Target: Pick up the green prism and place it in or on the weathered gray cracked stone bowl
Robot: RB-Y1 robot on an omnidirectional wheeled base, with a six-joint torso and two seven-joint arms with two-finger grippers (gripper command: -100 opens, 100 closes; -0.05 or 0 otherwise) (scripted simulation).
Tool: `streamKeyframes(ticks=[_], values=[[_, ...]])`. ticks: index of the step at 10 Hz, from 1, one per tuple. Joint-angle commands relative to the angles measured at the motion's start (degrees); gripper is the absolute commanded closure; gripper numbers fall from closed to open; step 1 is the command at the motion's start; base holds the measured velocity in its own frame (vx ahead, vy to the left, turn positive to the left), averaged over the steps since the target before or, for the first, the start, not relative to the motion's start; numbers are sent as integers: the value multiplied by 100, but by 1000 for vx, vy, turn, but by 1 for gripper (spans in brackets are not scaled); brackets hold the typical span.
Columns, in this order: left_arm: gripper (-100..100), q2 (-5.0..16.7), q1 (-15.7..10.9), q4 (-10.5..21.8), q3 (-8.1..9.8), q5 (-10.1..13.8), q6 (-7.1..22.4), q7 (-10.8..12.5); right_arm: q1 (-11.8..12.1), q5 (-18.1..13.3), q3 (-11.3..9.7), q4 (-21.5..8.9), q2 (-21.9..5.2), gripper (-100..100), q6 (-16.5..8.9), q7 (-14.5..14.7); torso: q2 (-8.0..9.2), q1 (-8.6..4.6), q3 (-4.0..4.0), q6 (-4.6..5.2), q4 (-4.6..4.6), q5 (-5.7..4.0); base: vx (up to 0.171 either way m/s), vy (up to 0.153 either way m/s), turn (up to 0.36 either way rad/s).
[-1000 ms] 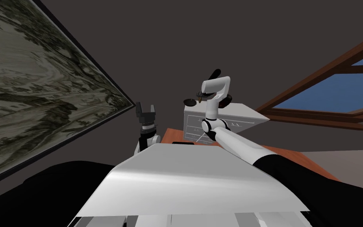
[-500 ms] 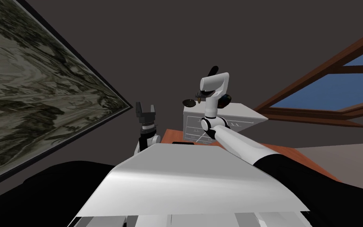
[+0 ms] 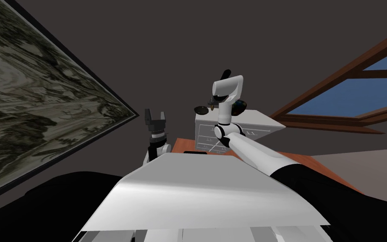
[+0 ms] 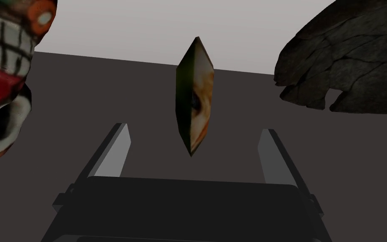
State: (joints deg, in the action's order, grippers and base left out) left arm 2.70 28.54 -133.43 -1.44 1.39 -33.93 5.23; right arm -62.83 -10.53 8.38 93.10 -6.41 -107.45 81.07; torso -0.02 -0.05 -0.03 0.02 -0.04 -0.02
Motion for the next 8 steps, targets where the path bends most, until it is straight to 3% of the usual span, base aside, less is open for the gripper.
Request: streamKeyframes(ticks=[1,2,3,4,8], values=[[0,0,0,0,0,0,0,0,83,8,-50,-108,2,-100,181,-72,0,0,0,0,0,0,22,-9,29],[0,0,0,0,0,0,0,0,125,11,-75,-162,3,-100,272,-108,-5,-3,-3,-1,-1,-1,38,-27,27],[0,0,0,0,0,0,0,0,93,7,-59,-131,5,-100,200,-80,-10,-10,-6,0,-3,-2,18,-15,6],[0,0,0,0,0,0,0,0,96,8,-62,-138,5,100,222,-90,-6,-7,-4,1,-2,-2,0,0,0],[0,0,0,0,0,0,0,0,95,8,-61,-136,5,100,221,-89,0,0,-1,0,-2,0,0,0,0]])
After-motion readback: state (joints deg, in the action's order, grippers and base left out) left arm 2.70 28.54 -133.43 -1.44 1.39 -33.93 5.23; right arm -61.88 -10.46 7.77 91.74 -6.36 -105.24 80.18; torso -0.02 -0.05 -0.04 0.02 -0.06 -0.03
